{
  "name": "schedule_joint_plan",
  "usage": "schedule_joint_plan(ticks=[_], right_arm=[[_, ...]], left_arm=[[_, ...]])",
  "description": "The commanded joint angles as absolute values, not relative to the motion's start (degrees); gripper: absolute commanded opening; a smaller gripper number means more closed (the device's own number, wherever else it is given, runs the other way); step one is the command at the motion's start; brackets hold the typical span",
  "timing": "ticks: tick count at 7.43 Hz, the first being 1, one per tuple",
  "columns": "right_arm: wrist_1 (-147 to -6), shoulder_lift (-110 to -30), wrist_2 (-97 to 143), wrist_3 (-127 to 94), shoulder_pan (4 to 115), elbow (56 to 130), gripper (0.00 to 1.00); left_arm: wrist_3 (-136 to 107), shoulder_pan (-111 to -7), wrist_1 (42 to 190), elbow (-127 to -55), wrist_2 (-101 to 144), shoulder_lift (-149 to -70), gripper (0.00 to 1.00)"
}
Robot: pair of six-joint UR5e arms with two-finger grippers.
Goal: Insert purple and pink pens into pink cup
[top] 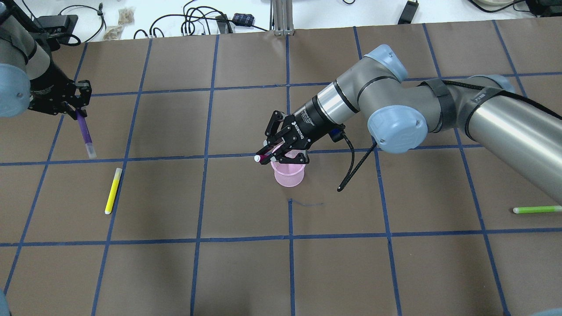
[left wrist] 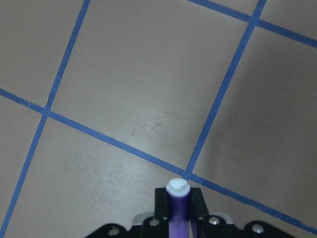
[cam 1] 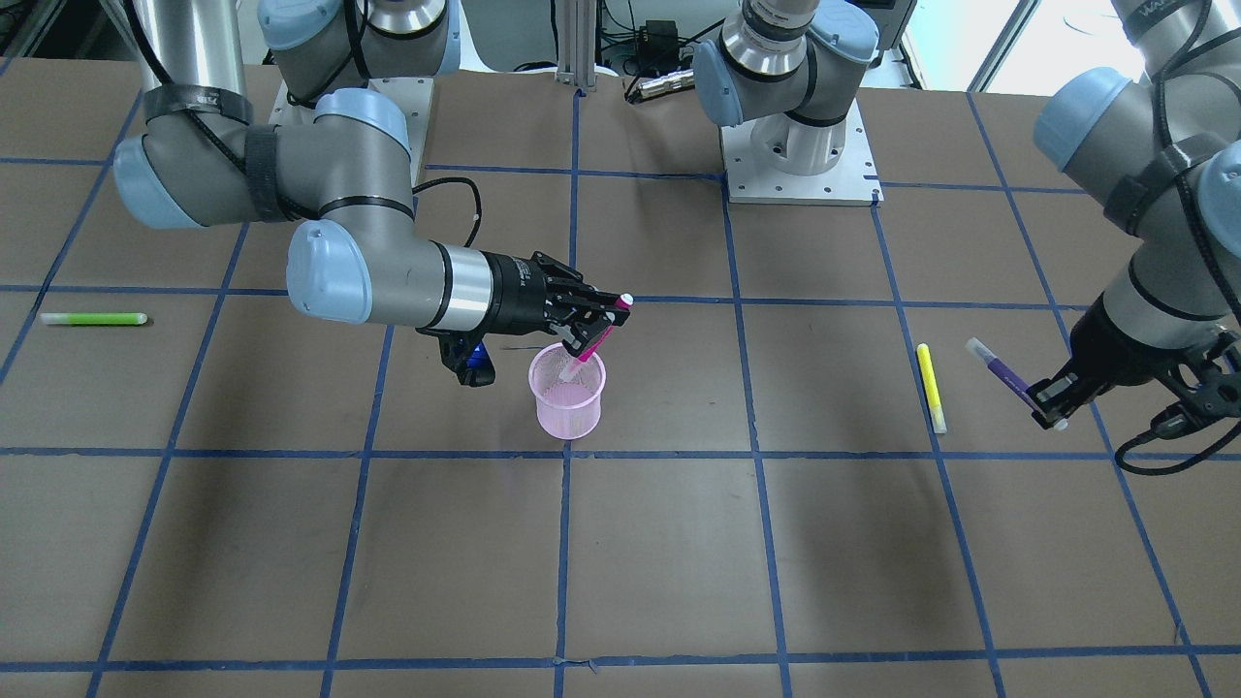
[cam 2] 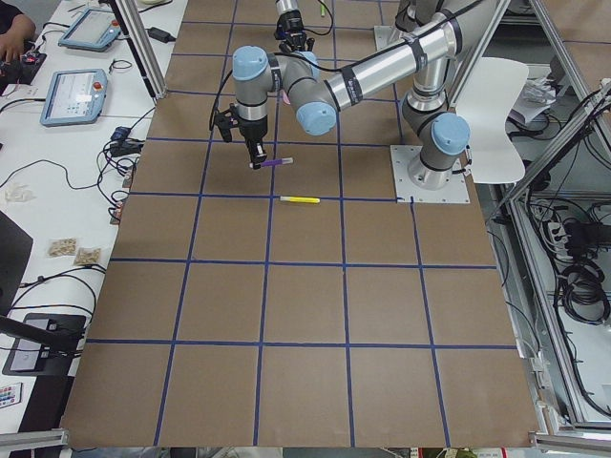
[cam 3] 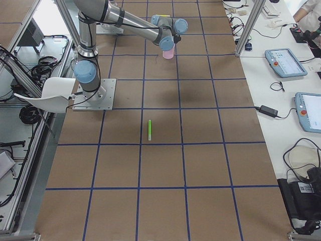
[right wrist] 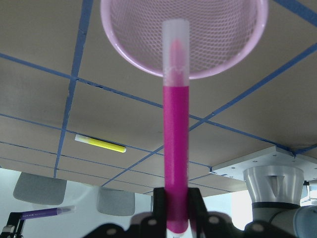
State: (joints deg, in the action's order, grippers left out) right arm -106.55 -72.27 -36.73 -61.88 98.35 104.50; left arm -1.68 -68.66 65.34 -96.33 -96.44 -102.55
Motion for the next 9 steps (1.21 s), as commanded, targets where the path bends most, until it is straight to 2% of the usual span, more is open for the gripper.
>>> schedule_joint_plan(ticks=[1, 2, 3, 4, 6, 9], right_arm=[[-107.31, -70.06, -37.0, -61.0, 98.0, 104.15, 0.0], [-107.66, -70.05, -37.52, -61.17, 97.82, 103.89, 0.38], [-108.97, -70.05, -43.1, -61.0, 97.82, 103.89, 0.85], [-110.72, -70.4, -48.72, -61.08, 97.56, 103.02, 0.95], [-109.26, -70.75, -57.17, -58.91, 94.42, 95.06, 0.99], [-90.14, -71.01, -74.21, -35.84, 89.75, 80.47, 1.0]], left_arm=[[-1.93, -69.08, 65.39, -96.42, -96.42, -101.96, 0.0], [-1.93, -69.08, 65.3, -96.42, -96.42, -101.95, 0.0], [-1.93, -69.17, 65.22, -96.42, -96.24, -101.95, 0.0], [-1.93, -69.17, 65.04, -96.33, -96.15, -101.95, 0.0], [-2.11, -71.09, 62.68, -95.63, -95.54, -101.69, 0.0], [-12.86, -81.88, 55.32, -95.71, -95.72, -102.12, 0.0]])
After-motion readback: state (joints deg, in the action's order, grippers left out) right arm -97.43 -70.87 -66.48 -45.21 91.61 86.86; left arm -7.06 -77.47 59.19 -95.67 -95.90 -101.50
